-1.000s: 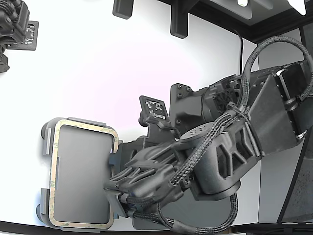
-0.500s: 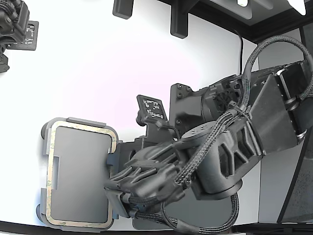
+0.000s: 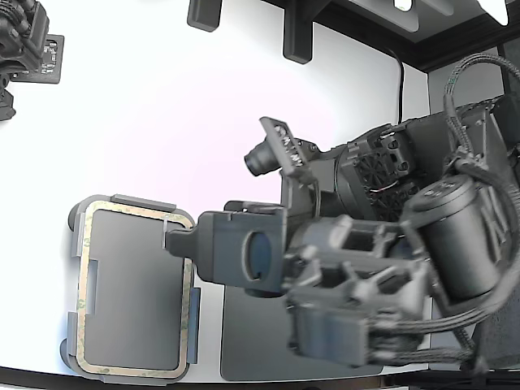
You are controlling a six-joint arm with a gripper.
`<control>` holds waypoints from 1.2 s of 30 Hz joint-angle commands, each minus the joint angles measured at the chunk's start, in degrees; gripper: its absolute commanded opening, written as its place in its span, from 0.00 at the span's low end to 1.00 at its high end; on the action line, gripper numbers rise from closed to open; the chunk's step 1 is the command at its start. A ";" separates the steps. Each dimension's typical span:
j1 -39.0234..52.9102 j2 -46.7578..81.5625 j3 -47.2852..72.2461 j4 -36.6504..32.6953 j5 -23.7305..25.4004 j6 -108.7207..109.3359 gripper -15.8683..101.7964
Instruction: Move top rectangular frame to the holder.
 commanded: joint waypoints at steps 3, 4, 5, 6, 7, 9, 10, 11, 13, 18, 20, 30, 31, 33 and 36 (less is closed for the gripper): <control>-3.52 22.41 27.77 -23.38 3.08 -50.36 0.98; -5.10 26.37 32.52 -27.25 2.20 -57.83 0.98; -7.03 30.32 36.83 -30.32 1.67 -64.69 0.98; -8.88 34.19 40.69 -32.78 1.41 -70.84 0.98; -10.72 37.79 43.59 -34.10 0.62 -75.85 0.98; -14.15 43.59 46.58 -33.05 -2.55 -82.27 0.98; -15.73 45.88 47.29 -31.55 -4.31 -84.29 0.98; -17.31 48.25 48.25 -30.23 -5.89 -86.66 0.98; -21.71 53.70 52.73 -30.23 -10.46 -91.05 0.98; -27.69 67.32 64.42 -28.21 -15.73 -96.59 0.98; -27.69 71.10 67.15 -26.72 -15.47 -96.86 0.98; -27.95 76.11 75.06 -24.52 -15.82 -97.38 0.98; -28.21 73.56 74.79 -25.05 -16.08 -97.21 0.98; -28.92 69.87 73.48 -25.40 -16.87 -97.65 0.98; -28.92 73.21 74.62 -25.14 -16.96 -97.65 0.98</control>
